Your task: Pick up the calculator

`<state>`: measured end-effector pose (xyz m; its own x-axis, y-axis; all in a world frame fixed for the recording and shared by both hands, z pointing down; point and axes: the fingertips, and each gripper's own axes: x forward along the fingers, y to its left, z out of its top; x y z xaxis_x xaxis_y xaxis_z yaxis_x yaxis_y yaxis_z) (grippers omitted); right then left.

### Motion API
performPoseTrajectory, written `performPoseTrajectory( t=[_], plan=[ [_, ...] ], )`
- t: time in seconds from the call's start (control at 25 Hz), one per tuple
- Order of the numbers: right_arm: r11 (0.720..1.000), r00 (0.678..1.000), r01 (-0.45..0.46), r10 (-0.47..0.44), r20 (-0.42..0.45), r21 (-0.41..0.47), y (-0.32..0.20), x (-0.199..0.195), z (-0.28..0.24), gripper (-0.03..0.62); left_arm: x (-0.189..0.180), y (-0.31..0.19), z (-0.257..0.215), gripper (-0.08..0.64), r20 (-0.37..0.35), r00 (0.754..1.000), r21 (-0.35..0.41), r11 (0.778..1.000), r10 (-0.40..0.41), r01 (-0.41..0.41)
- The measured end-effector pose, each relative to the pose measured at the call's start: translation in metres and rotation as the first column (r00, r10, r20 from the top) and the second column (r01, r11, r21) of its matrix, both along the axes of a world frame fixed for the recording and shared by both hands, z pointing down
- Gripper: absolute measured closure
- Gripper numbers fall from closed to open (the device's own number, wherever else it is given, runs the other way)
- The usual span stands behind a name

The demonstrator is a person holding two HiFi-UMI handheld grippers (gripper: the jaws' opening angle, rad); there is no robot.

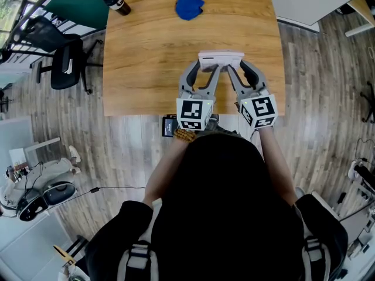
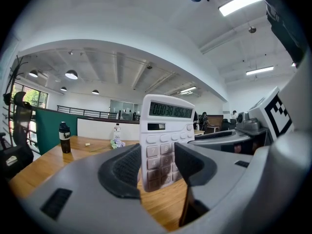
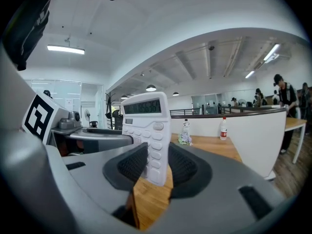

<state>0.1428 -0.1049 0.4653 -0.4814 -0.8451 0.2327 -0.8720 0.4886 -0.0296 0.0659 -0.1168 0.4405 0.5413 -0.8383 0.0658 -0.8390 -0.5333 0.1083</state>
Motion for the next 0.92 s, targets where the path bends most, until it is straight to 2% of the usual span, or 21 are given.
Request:
performPoseTrajectory(
  t=[0.92],
  plan=[
    [0.992, 1.0, 0.015, -0.017, -0.014, -0.127, -0.001, -0.02, 0.041, 0.466, -0.02, 0.003, 0.042, 0.324, 0.024, 1.0, -0.102, 0.995, -0.019, 0.022]
  ],
)
